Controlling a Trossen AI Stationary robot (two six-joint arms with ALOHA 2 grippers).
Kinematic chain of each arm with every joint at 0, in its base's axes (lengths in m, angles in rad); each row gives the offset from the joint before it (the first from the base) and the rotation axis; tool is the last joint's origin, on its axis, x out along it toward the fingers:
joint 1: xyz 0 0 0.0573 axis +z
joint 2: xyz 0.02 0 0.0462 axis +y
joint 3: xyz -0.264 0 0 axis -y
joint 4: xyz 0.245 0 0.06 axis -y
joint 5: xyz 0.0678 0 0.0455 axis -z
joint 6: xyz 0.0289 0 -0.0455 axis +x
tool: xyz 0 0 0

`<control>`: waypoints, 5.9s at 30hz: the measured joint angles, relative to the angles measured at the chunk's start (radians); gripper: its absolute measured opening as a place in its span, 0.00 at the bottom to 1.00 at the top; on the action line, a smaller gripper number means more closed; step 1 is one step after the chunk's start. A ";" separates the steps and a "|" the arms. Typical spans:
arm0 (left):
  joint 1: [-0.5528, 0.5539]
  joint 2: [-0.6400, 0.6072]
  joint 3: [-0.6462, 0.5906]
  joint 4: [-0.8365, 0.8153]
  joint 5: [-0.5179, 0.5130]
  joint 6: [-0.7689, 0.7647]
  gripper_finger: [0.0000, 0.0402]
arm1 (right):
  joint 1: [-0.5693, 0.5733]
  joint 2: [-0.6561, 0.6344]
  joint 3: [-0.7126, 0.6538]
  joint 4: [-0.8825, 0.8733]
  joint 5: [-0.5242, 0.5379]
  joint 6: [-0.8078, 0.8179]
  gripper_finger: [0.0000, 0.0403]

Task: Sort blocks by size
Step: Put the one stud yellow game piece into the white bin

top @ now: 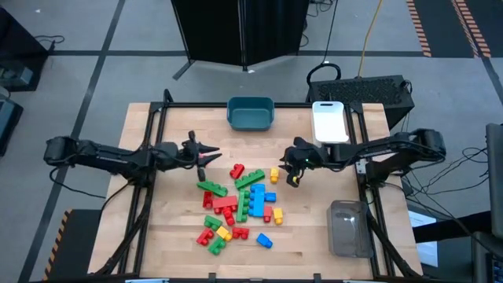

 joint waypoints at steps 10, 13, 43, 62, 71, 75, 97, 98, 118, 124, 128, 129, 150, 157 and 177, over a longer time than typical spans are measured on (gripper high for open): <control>0.000 0.239 0.107 0.104 0.030 0.058 0.22 | 0.002 0.058 0.007 -0.059 -0.064 0.004 0.25; 0.000 0.288 0.119 0.151 0.029 0.062 0.22 | 0.033 0.081 0.007 -0.051 -0.085 -0.021 0.26; 0.000 0.418 0.127 0.241 0.009 0.082 0.22 | 0.075 0.107 0.000 -0.148 -0.083 -0.056 0.50; 0.000 0.418 0.127 0.247 0.008 0.081 0.22 | 0.013 -0.030 0.006 -0.158 -0.027 -0.079 0.50; 0.000 0.418 0.126 0.246 0.008 0.080 0.22 | 0.004 0.028 0.006 -0.175 -0.022 -0.177 0.50; 0.000 0.418 0.126 0.246 0.008 0.080 0.22 | 0.002 -0.036 0.048 -0.278 0.058 -0.191 0.50; 0.000 0.418 0.126 0.245 0.004 0.079 0.22 | -0.002 0.119 0.020 -0.310 -0.084 -0.142 0.50; 0.000 0.418 0.126 0.245 0.004 0.079 0.22 | -0.002 0.117 0.021 -0.273 -0.083 -0.151 0.50; 0.000 0.418 0.126 0.280 0.005 0.080 0.22 | -0.019 0.225 0.063 -0.027 -0.139 -0.322 0.55; 0.000 0.418 0.126 0.270 0.004 0.080 0.22 | -0.019 0.313 0.137 -0.083 -0.138 -0.353 0.53; 0.000 0.418 0.126 0.258 0.005 0.080 0.22 | -0.019 0.339 0.170 -0.137 -0.143 -0.385 0.46; 0.000 0.418 0.126 0.257 0.005 0.080 0.22 | -0.019 0.342 0.174 -0.144 -0.147 -0.394 0.42; 0.000 0.418 0.126 0.236 0.005 0.053 0.22 | 0.049 0.122 0.185 -0.466 0.348 -0.395 0.20; 0.000 0.418 0.126 0.231 0.005 0.053 0.22 | 0.175 0.117 0.119 -0.491 0.646 -0.493 0.20; 0.000 0.418 0.126 0.234 -0.008 0.088 0.22 | 0.562 0.119 -0.079 -0.419 1.328 -0.671 0.20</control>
